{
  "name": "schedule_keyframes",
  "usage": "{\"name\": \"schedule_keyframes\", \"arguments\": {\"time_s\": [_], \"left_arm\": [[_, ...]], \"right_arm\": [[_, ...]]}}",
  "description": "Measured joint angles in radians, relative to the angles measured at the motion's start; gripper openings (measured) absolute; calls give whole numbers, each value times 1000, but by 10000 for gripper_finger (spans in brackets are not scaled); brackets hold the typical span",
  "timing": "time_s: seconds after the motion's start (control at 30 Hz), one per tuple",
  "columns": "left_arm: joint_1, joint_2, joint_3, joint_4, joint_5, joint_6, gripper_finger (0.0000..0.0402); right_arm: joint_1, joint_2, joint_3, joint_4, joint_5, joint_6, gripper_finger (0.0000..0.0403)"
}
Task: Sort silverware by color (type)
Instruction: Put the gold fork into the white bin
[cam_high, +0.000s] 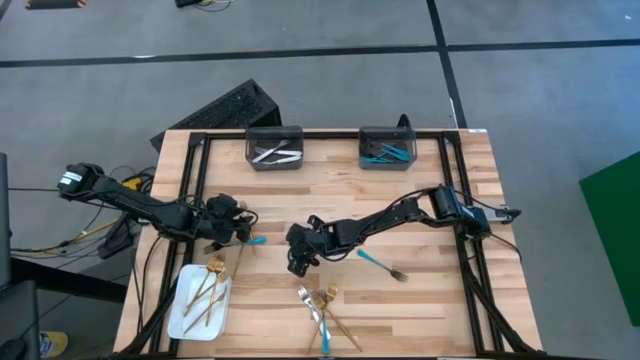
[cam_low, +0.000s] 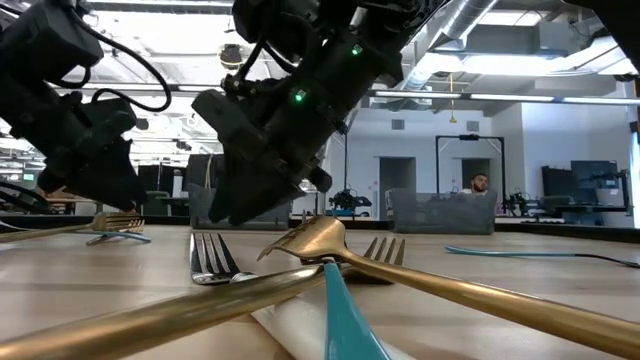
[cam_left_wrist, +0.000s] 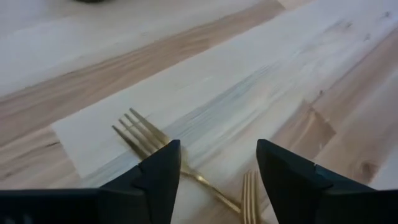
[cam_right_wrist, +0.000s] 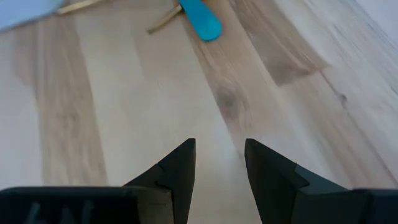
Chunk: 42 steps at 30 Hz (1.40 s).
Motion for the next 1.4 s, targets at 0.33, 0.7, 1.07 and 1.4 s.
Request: {"name": "schedule_keyframes", "arguments": {"time_s": [0.33,0.7,1.07,1.4], "left_arm": [[0,187,0,188,3,-3,195],[-2,411,2,409,26,21,194],[-3,461,1,478,17,63,194],[-2,463,0,517,11,103,194]], "right_arm": [[63,-88,1,-122,255,-80,163],[60,-198,0,-407,458,-12,163],[60,-205,-50,-327,433,122,163],[70,-204,-147,-27,290,1,163]]}}
